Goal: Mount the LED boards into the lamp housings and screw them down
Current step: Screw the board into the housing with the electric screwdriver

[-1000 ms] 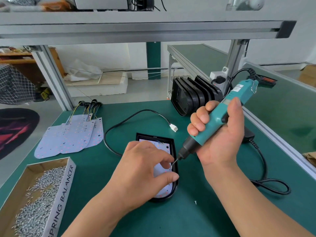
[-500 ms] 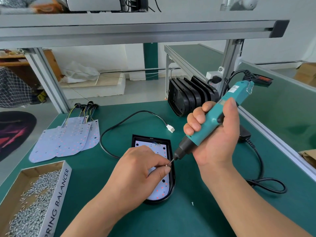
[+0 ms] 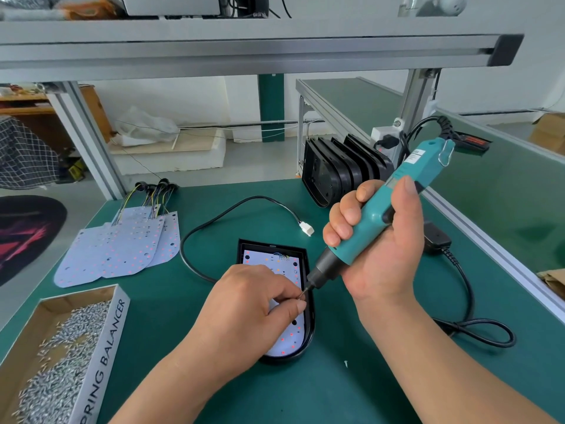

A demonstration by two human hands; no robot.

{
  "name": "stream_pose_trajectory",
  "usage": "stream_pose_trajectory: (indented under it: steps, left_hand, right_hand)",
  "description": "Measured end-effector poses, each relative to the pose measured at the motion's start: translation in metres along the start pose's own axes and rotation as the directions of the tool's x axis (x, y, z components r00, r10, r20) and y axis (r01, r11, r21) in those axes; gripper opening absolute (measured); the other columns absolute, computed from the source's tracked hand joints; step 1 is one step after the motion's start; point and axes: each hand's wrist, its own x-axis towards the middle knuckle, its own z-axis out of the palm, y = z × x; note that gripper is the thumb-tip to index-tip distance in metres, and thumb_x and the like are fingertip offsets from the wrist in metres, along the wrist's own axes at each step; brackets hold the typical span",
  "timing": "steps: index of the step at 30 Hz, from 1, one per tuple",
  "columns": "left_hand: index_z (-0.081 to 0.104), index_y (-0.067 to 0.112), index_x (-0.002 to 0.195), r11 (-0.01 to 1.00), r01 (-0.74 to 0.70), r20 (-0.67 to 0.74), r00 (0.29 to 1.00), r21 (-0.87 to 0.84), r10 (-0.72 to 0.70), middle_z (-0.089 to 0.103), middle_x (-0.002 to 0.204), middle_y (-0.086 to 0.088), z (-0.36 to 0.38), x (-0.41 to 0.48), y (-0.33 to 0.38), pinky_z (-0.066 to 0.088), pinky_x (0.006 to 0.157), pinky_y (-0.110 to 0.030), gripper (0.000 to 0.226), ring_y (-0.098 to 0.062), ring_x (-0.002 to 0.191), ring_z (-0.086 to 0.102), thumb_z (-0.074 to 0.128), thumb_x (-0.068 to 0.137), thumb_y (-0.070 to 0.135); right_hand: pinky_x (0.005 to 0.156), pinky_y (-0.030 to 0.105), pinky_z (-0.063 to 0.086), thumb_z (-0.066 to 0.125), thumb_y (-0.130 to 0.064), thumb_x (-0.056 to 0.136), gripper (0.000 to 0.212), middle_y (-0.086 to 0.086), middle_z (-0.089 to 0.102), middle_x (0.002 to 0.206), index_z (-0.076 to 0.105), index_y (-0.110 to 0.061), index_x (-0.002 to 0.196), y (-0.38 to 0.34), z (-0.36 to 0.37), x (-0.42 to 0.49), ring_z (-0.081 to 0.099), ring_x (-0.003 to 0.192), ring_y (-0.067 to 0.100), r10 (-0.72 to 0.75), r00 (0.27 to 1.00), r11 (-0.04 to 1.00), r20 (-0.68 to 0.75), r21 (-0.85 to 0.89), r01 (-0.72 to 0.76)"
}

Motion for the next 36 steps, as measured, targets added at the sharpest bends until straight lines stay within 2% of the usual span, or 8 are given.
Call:
stream_pose_trajectory:
  steps: [5, 9, 17, 22, 26, 31, 34, 36]
  left_hand:
    - [0.068, 0.052, 0.077, 0.999, 0.020, 0.017, 1.000, -0.025, -0.020, 0.072, 0.091, 0.018, -0.0001, 0.0002, 0.0002, 0.044, 0.089, -0.021, 0.025, -0.002, 0.104, 0.058, 0.078, 0.095, 0.038]
    - [0.072, 0.045, 0.083, 0.999, 0.016, 0.016, 1.000, -0.030, -0.015, 0.072, 0.090, 0.017, 0.0006, 0.0001, -0.0004, 0.045, 0.089, -0.022, 0.017, -0.003, 0.104, 0.058, 0.079, 0.095, 0.035]
    - [0.066, 0.052, 0.074, 1.000, 0.002, 0.019, 1.000, -0.013, -0.002, 0.073, 0.087, 0.014, 0.0010, -0.0003, -0.0006, 0.044, 0.087, -0.020, 0.029, -0.004, 0.103, 0.058, 0.078, 0.095, 0.037]
    - [0.069, 0.047, 0.075, 1.000, 0.024, -0.006, 1.000, 0.003, -0.024, 0.073, 0.085, 0.017, 0.0014, 0.0000, -0.0009, 0.043, 0.086, -0.017, 0.021, 0.000, 0.101, 0.058, 0.077, 0.093, 0.041]
    - [0.074, 0.042, 0.078, 0.999, 0.043, -0.035, 0.998, 0.024, -0.042, 0.073, 0.083, 0.019, 0.0040, 0.0006, -0.0013, 0.037, 0.085, -0.008, 0.014, 0.001, 0.100, 0.055, 0.080, 0.092, 0.041]
    - [0.067, 0.052, 0.074, 0.997, 0.079, -0.035, 0.996, 0.026, -0.078, 0.066, 0.098, 0.039, 0.0059, 0.0010, -0.0031, 0.038, 0.087, -0.010, 0.023, 0.001, 0.108, 0.053, 0.078, 0.092, 0.043]
    - [0.074, 0.048, 0.079, 0.996, 0.089, -0.036, 0.995, -0.017, -0.090, 0.067, 0.097, 0.037, 0.0074, 0.0015, -0.0040, 0.039, 0.091, -0.011, 0.016, 0.003, 0.112, 0.050, 0.078, 0.094, 0.042]
    - [0.072, 0.048, 0.079, 0.998, 0.057, -0.031, 0.998, -0.031, -0.058, 0.072, 0.090, 0.027, 0.0081, 0.0025, -0.0042, 0.031, 0.102, -0.007, 0.020, 0.003, 0.111, 0.053, 0.076, 0.096, 0.039]
  right_hand:
    - [0.053, 0.030, 0.044, 0.051, -0.052, 0.102, 0.039, 0.003, 0.044, 0.071, 0.053, -0.015, 0.090, -0.0014, -0.0005, -0.0008, 0.044, 0.056, 0.018, -0.020, 1.000, 1.000, 0.010, -0.004, 0.020]
    - [0.053, 0.030, 0.044, 0.052, -0.053, 0.101, 0.039, 0.003, 0.044, 0.071, 0.053, -0.016, 0.089, -0.0013, -0.0019, 0.0003, 0.044, 0.057, 0.018, -0.020, 1.000, 1.000, -0.008, -0.006, 0.020]
    - [0.054, 0.030, 0.043, 0.052, -0.053, 0.101, 0.039, 0.003, 0.044, 0.071, 0.052, -0.016, 0.089, -0.0013, -0.0021, -0.0002, 0.043, 0.057, 0.018, -0.015, 1.000, 1.000, -0.005, -0.008, 0.015]
    - [0.056, 0.030, 0.045, 0.073, -0.058, 0.088, 0.048, 0.004, 0.045, 0.071, 0.051, -0.015, 0.091, -0.0011, 0.0030, -0.0028, 0.044, 0.057, 0.018, -0.025, 0.995, 0.999, 0.095, -0.035, 0.029]
    - [0.059, 0.031, 0.046, 0.077, -0.058, 0.086, 0.050, 0.004, 0.044, 0.071, 0.051, -0.015, 0.091, 0.0001, 0.0059, -0.0050, 0.044, 0.059, 0.019, -0.024, 0.989, 0.998, 0.149, -0.054, 0.033]
    - [0.060, 0.031, 0.047, 0.078, -0.056, 0.086, 0.050, 0.006, 0.044, 0.072, 0.052, -0.014, 0.092, 0.0005, 0.0068, -0.0061, 0.045, 0.060, 0.020, -0.040, 0.988, 0.997, 0.152, -0.060, 0.050]
    - [0.061, 0.032, 0.048, 0.077, -0.056, 0.087, 0.049, 0.005, 0.046, 0.073, 0.051, -0.014, 0.092, 0.0001, 0.0051, -0.0047, 0.046, 0.061, 0.020, -0.036, 0.989, 0.997, 0.146, -0.061, 0.046]
    - [0.062, 0.033, 0.048, 0.077, -0.055, 0.087, 0.048, 0.005, 0.047, 0.073, 0.051, -0.014, 0.092, -0.0024, 0.0015, -0.0024, 0.047, 0.062, 0.020, -0.006, 0.985, 0.998, 0.170, -0.063, 0.017]
